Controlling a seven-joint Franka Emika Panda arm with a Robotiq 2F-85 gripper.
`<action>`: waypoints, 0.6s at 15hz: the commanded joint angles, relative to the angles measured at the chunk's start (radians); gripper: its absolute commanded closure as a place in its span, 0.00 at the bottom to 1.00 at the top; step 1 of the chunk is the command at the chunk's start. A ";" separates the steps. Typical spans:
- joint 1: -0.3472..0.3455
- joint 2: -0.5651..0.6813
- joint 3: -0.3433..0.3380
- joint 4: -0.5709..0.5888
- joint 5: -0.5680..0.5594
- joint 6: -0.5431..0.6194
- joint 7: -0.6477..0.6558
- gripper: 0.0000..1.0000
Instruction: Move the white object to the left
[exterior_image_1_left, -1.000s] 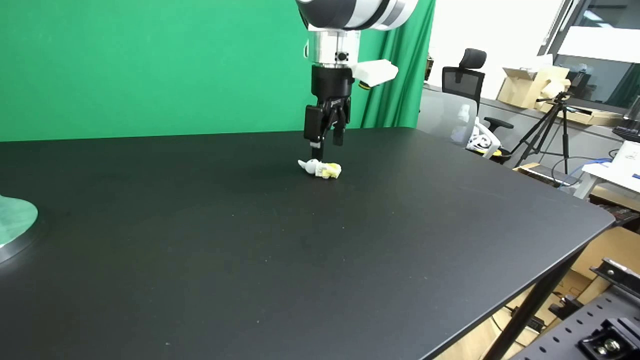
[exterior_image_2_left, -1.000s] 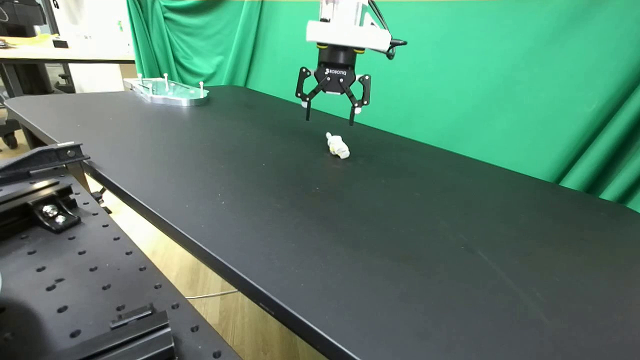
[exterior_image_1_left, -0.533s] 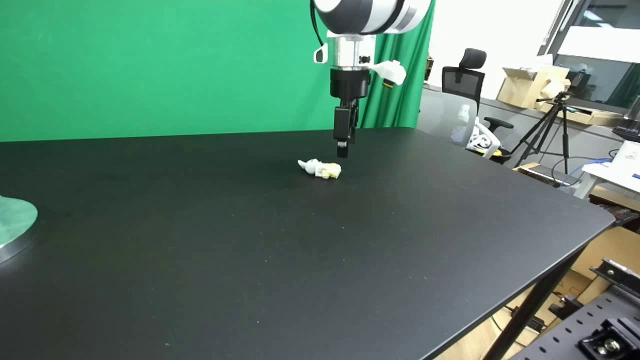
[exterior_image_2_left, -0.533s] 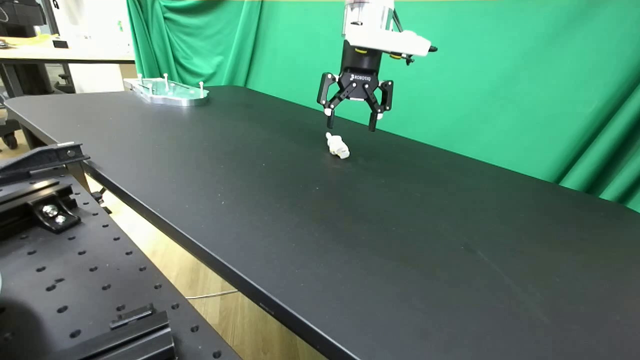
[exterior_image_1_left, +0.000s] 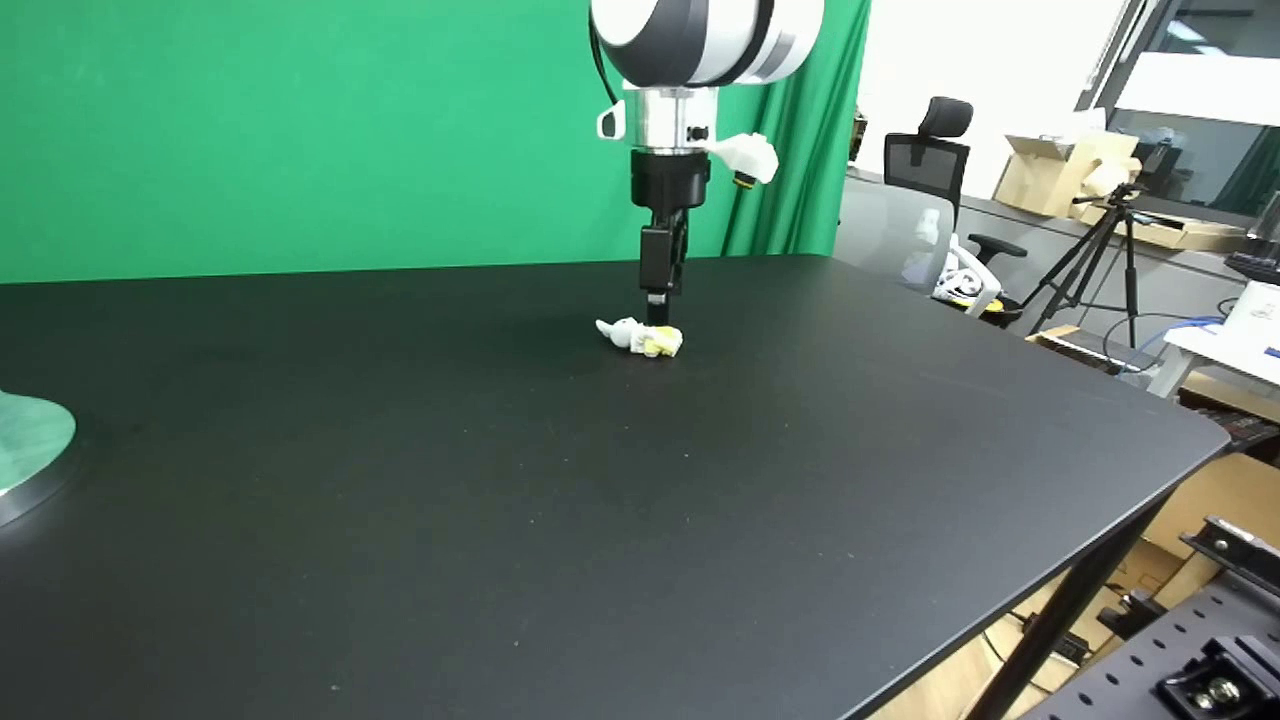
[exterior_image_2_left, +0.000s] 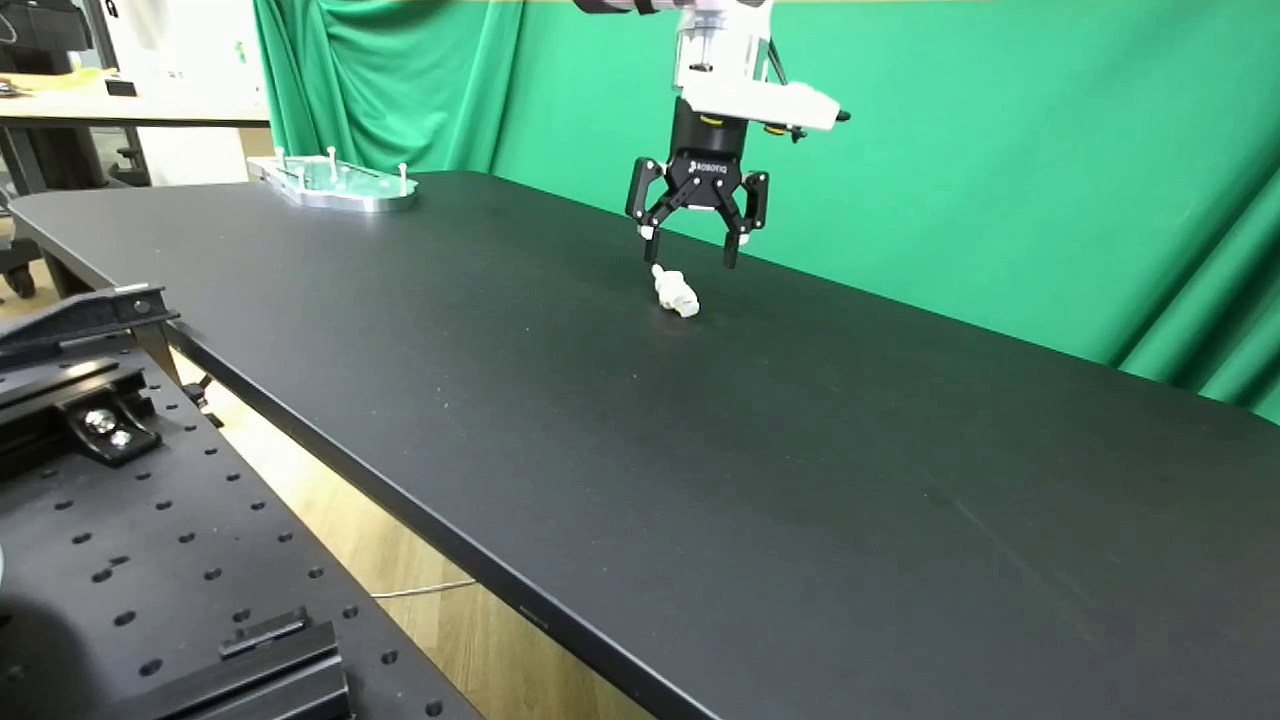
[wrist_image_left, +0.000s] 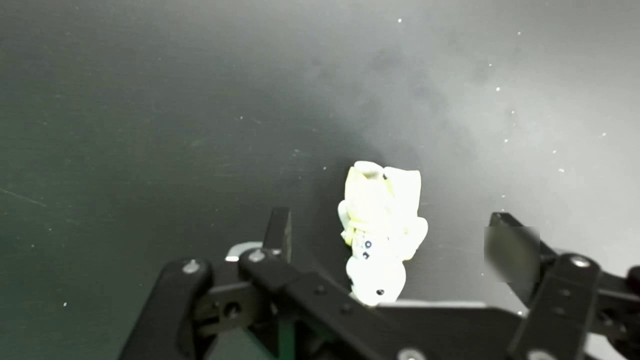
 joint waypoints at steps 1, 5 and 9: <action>0.013 0.043 0.001 0.059 0.005 -0.043 0.027 0.00; 0.017 0.079 0.000 0.085 0.012 -0.056 0.040 0.26; 0.014 0.103 0.008 0.107 0.044 -0.063 0.054 0.55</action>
